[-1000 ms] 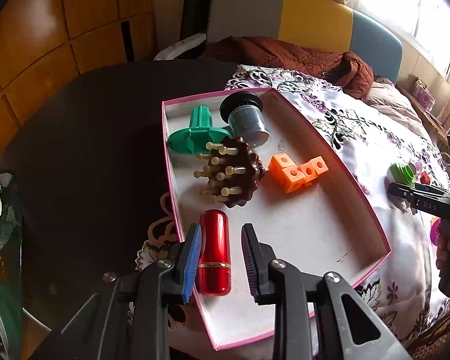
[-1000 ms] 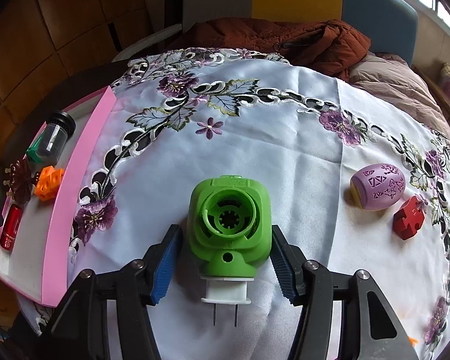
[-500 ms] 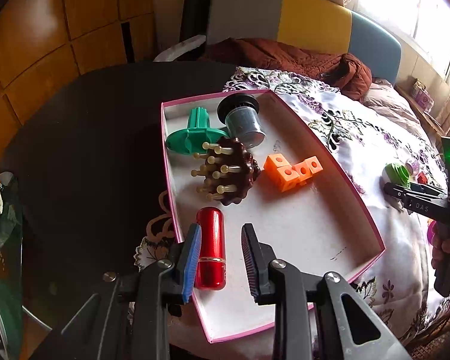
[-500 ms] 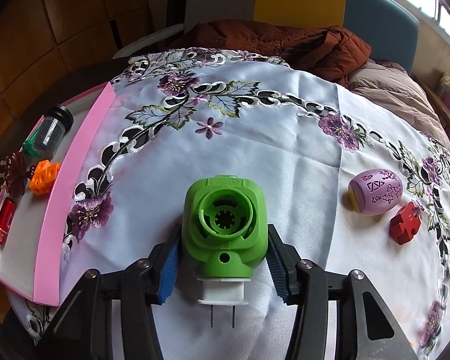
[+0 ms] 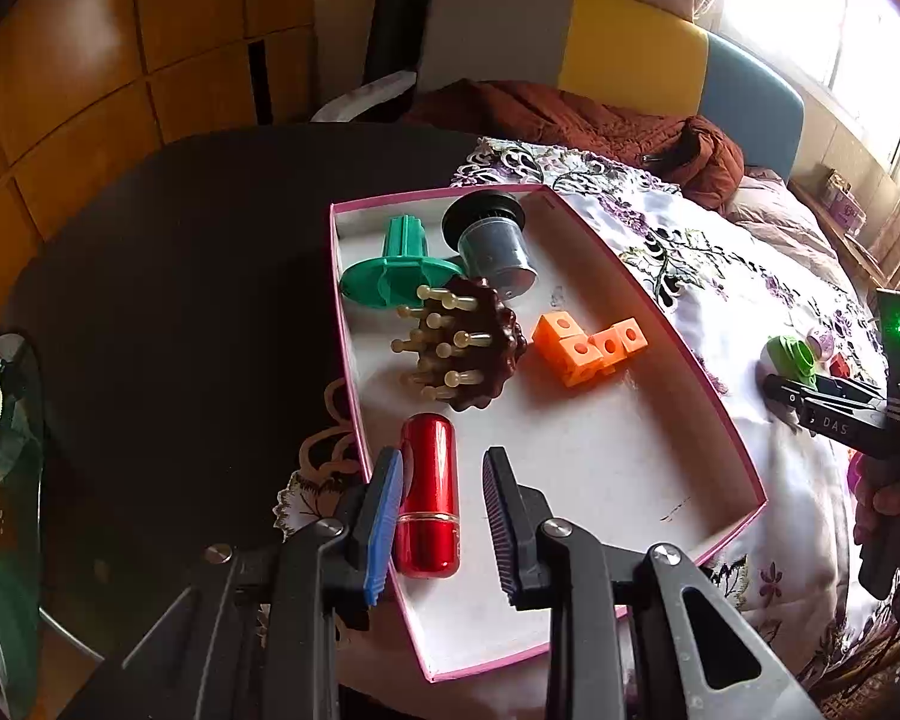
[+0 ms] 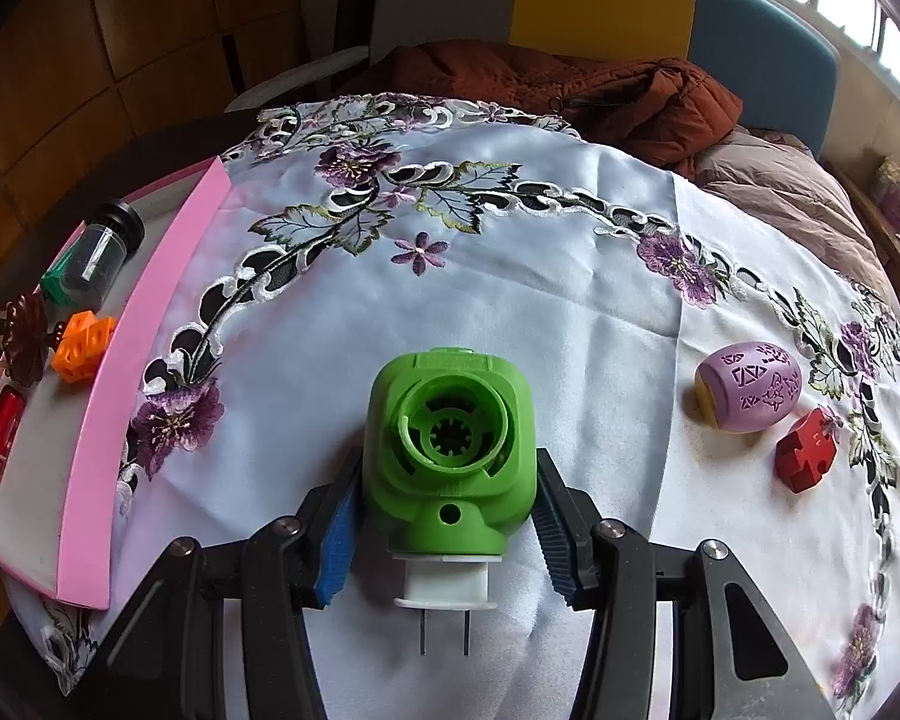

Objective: Organize rigid objects
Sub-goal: 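Carry the green plug-in device toward the tray with the right gripper, then lower the green device into the tray and open the right gripper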

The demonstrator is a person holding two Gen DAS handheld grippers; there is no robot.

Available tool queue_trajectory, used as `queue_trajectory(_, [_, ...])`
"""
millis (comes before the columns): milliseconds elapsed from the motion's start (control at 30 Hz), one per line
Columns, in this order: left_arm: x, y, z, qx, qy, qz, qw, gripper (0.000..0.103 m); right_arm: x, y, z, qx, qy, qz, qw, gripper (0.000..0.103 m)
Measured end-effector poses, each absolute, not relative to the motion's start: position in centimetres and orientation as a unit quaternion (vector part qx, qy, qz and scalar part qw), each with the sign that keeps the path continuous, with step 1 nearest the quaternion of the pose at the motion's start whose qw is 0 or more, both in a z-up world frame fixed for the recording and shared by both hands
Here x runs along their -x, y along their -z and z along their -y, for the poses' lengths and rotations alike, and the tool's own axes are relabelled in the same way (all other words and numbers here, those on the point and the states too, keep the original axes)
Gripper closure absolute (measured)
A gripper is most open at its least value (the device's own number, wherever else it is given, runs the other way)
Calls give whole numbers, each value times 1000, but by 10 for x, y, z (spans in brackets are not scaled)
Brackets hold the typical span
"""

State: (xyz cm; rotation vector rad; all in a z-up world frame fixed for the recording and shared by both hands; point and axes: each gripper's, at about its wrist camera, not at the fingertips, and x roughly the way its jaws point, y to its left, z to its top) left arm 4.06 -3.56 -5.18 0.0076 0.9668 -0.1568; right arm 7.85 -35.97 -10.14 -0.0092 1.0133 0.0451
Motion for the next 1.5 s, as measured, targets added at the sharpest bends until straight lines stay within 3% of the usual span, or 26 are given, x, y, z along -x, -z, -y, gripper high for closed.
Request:
queue_trajectory(633, [-38,48,27,8,75,-462,884,76,-76,94,355,2,0,-488,873,51])
queue_trajectory(933, [-36,47,23,15,74,-460,885,76,-72,63,341,1,-12,-457,889,51])
queue_trajectory(1500, [-33,42,7,35,57,-450,890,76,-56,17,212,32,-183,-427,885,51])
